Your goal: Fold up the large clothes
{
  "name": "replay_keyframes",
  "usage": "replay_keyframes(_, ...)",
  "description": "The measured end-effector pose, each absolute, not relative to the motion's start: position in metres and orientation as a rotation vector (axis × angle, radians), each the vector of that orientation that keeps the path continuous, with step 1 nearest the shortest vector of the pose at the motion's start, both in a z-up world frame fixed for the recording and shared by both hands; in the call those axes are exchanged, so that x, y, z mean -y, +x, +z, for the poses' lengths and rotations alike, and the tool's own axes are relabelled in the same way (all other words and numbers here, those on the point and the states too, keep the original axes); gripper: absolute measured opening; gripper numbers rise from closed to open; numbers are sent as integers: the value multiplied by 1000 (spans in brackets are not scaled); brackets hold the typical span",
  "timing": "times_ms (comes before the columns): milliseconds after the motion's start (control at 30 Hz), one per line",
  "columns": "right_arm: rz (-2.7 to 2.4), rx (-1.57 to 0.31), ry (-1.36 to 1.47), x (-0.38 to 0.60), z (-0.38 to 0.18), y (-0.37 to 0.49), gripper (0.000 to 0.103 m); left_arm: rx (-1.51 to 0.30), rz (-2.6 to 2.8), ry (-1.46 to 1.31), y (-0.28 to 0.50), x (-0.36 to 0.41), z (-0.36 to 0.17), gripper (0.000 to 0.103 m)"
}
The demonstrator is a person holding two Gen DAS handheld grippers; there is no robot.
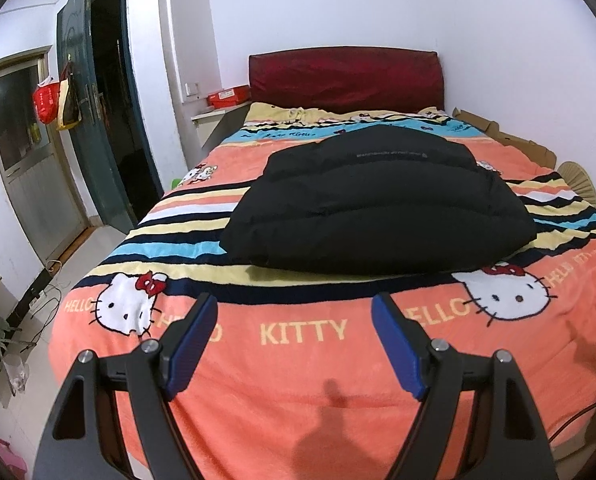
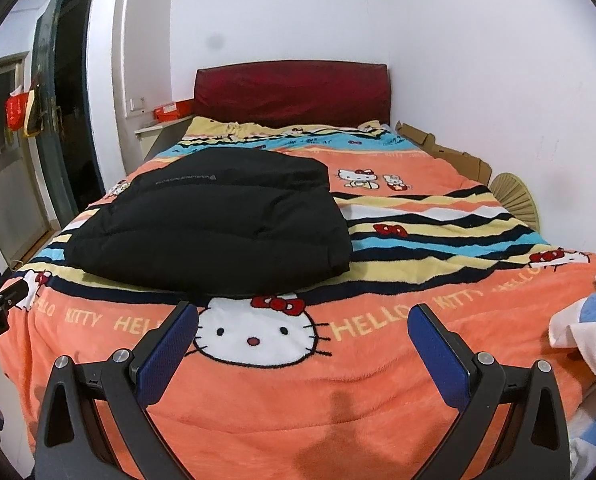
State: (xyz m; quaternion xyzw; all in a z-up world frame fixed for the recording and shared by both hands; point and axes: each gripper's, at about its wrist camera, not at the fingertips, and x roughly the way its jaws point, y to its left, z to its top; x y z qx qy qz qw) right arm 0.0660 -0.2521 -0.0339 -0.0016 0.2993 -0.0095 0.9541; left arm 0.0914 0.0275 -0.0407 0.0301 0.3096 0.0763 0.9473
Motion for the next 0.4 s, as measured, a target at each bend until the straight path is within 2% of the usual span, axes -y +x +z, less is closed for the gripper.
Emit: replay_keyframes(400, -29, -630, 0, 258, -44, 73, 103, -663, 150, 52, 99, -29, -51, 78)
